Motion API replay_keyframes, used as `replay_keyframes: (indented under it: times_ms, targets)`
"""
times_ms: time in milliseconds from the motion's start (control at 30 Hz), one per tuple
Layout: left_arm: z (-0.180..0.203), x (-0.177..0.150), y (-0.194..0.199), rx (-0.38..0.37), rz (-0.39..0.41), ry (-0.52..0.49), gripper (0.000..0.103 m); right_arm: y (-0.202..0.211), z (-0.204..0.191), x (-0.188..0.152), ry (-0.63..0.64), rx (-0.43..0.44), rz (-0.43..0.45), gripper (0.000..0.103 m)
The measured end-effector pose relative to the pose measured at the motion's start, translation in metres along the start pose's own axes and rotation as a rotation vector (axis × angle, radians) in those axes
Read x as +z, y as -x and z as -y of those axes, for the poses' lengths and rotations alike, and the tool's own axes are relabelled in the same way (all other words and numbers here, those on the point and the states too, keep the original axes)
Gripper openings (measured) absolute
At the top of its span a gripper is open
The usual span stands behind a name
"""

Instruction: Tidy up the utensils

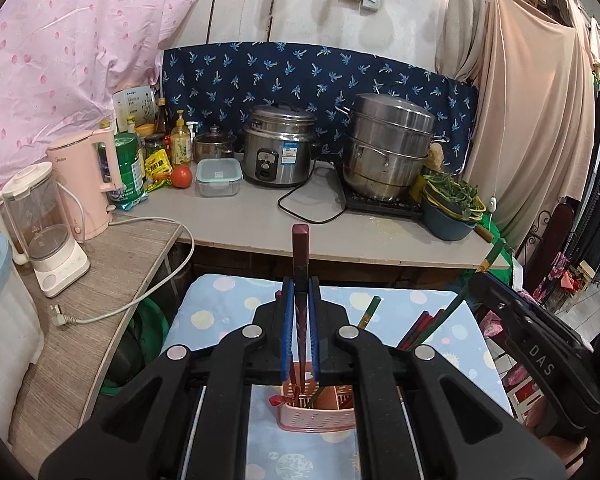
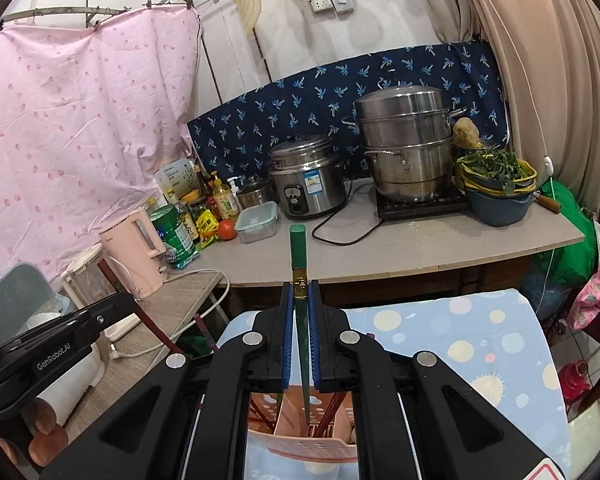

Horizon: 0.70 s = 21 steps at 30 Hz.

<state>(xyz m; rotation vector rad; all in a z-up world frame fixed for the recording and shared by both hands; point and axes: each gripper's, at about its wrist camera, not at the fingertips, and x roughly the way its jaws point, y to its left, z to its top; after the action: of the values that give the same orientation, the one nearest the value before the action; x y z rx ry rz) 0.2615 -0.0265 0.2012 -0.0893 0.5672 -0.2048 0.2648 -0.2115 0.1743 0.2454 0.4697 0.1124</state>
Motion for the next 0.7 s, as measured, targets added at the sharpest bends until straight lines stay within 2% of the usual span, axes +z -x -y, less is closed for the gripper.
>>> replay_keyframes:
  times_ms: [500,700]
  targets:
    - [-0.005,-0.013,-0.025,0.002,-0.052,0.020,0.007,-0.032,0.004,-0.033,0.015,-0.029,-0.101,0.007]
    - [0.000,-0.015,-0.021,0.002,-0.027,0.018,0.010,-0.020,0.008,-0.034,0.005,-0.042,-0.082,0.019]
